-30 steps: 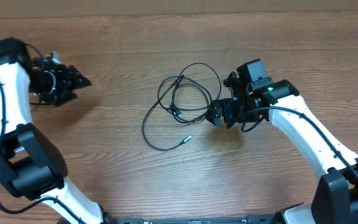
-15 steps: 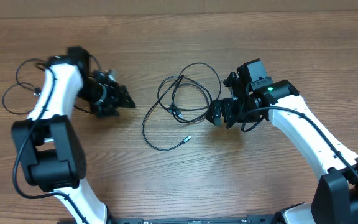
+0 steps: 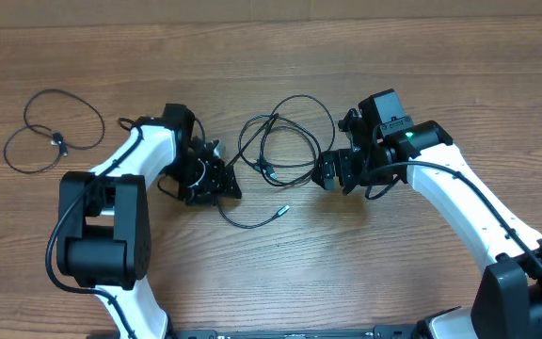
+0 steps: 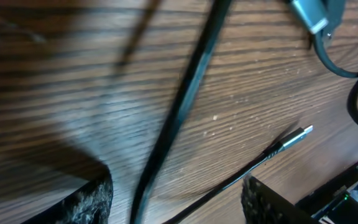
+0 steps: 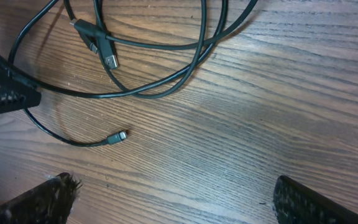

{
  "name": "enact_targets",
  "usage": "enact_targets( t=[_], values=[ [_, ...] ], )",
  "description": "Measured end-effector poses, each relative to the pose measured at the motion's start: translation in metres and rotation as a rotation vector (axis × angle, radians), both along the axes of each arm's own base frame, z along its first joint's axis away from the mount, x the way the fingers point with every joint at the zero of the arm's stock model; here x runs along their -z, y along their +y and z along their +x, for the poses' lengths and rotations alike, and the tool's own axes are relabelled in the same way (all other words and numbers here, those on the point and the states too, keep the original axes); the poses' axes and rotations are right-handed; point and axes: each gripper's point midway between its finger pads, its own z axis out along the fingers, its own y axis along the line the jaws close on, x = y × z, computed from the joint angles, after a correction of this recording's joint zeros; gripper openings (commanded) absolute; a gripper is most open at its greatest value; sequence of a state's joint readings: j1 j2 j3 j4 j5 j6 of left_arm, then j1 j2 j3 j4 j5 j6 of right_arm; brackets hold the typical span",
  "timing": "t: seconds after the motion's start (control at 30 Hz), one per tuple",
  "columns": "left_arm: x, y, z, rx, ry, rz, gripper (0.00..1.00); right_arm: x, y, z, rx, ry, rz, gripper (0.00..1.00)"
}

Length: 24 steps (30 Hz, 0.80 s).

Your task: Untangle cables

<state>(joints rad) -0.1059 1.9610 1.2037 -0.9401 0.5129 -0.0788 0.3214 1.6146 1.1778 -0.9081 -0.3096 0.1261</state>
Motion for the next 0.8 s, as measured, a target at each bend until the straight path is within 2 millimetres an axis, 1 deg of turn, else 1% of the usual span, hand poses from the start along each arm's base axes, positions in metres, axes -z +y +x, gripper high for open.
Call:
enact_targets(
  t=[0.1,0.17,0.27,0.37,0.47,0.53,0.6,0.7,0.8],
  values=[
    [0.002,-0.01,-0.005,0.023,-0.008,-0.01,0.57,0.0,0.0,0.0,0.0,-0.001,0.001,1.0],
    [0.003,-0.018,-0.01,0.045,-0.011,-0.019,0.58,0.0,0.0,0.0,0.0,0.0,0.001,1.0],
    [0.003,-0.031,-0.02,0.083,-0.009,-0.033,0.55,0.0,0.0,0.0,0.0,-0.001,0.0,1.0],
    [0.004,-0.04,-0.029,0.108,0.002,-0.045,0.49,0.0,0.0,0.0,0.0,-0.001,0.0,1.0],
    [0.005,-0.048,-0.038,0.128,0.014,-0.057,0.48,0.0,0.0,0.0,0.001,-0.001,0.0,1.0],
    [0.005,-0.053,-0.043,0.144,0.021,-0.061,0.45,0.0,0.0,0.0,0.0,0.0,0.001,1.0],
    [0.006,-0.058,-0.047,0.162,0.024,-0.061,0.44,0.0,0.0,0.0,0.0,0.0,0.0,1.0],
    [0.007,-0.061,-0.051,0.18,0.028,-0.054,0.39,0.0,0.0,0.0,0.001,0.0,0.001,1.0],
    [0.008,-0.06,-0.052,0.178,0.03,-0.043,0.39,0.0,0.0,0.0,0.0,0.0,0.0,1.0]
  ],
)
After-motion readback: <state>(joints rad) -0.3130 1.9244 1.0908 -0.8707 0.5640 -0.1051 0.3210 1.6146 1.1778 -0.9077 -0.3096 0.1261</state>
